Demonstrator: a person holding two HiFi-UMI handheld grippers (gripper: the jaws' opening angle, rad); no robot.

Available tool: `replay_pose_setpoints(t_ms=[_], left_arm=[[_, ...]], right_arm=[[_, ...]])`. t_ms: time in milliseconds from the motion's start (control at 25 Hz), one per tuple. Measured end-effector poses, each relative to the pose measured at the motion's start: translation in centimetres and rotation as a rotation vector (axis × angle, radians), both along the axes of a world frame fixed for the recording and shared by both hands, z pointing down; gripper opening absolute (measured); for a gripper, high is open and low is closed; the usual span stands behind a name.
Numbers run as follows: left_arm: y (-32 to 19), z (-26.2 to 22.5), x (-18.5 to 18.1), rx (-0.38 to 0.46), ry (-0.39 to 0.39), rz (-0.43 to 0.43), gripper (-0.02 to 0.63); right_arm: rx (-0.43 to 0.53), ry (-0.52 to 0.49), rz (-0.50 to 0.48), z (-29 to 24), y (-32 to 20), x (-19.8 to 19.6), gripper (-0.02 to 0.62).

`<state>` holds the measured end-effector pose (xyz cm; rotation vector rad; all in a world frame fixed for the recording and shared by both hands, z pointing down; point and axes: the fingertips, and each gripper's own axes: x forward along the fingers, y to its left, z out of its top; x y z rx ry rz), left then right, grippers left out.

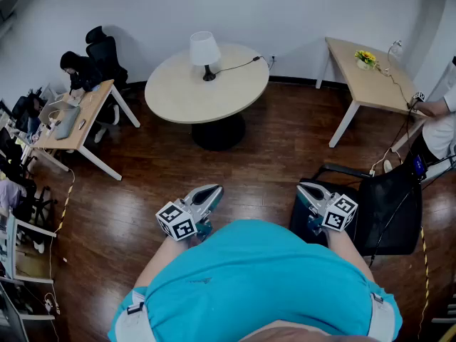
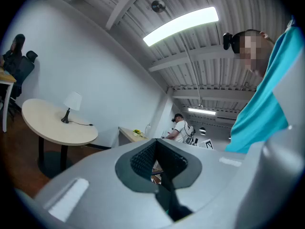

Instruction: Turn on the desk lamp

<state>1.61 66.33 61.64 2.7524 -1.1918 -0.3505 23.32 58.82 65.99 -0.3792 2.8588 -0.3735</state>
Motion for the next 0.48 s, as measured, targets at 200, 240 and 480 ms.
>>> replay_pose_setpoints(t_ms=[200, 240, 480], left_arm=[[-0.8, 0.7, 3.8, -0.018, 0.012, -0.005, 0.029], [-1.0, 0.9, 4.6, -0.021, 0.010, -0.003, 0.029], [-2.2, 2.6, 7.7, -0.067, -0.002, 0.007, 0.029]], right_arm=[[-0.004, -0.013, -0.009, 0.8, -0.8, 3.8, 0.003], [-0.006, -0.017, -0.012, 1.0, -1.1, 4.5, 0.002], [-0.048, -0.026, -0.029, 3.3, -2.6, 6.6, 0.002]])
